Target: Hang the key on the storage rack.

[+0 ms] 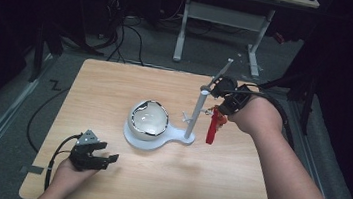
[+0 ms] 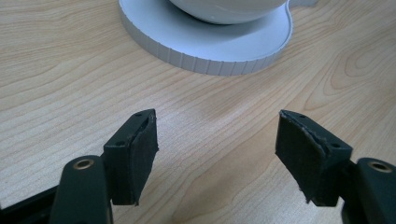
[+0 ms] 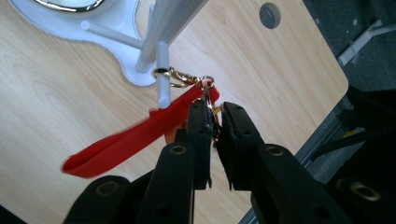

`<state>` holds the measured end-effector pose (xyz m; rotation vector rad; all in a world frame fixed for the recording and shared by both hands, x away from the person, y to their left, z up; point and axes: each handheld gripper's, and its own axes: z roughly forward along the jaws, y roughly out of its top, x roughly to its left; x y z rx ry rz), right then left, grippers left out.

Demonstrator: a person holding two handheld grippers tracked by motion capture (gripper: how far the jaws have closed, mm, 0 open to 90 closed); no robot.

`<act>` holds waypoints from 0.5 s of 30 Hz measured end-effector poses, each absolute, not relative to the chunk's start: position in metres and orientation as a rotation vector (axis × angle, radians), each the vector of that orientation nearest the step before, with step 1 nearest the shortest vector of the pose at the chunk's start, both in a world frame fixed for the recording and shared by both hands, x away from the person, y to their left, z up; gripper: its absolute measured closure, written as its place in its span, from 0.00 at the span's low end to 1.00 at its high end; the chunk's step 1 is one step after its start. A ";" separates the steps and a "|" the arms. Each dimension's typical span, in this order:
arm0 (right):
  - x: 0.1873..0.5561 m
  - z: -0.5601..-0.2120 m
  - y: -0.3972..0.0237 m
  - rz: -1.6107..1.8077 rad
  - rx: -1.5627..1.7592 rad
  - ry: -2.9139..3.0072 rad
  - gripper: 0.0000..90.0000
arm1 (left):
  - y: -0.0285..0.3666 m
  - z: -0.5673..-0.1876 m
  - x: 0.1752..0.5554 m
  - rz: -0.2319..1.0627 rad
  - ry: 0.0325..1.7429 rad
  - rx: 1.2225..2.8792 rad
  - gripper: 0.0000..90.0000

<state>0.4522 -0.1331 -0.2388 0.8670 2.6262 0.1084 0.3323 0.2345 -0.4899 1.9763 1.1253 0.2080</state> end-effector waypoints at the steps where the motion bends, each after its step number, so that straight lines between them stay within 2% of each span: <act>1: 0.453 -0.238 -0.133 0.112 0.876 2.614 0.85 | 0.234 -0.490 0.332 0.208 1.125 1.977 0.33; 15: 0.450 -0.249 -0.139 0.140 0.930 2.610 0.82 | 0.234 -0.490 0.332 0.207 1.122 1.978 0.34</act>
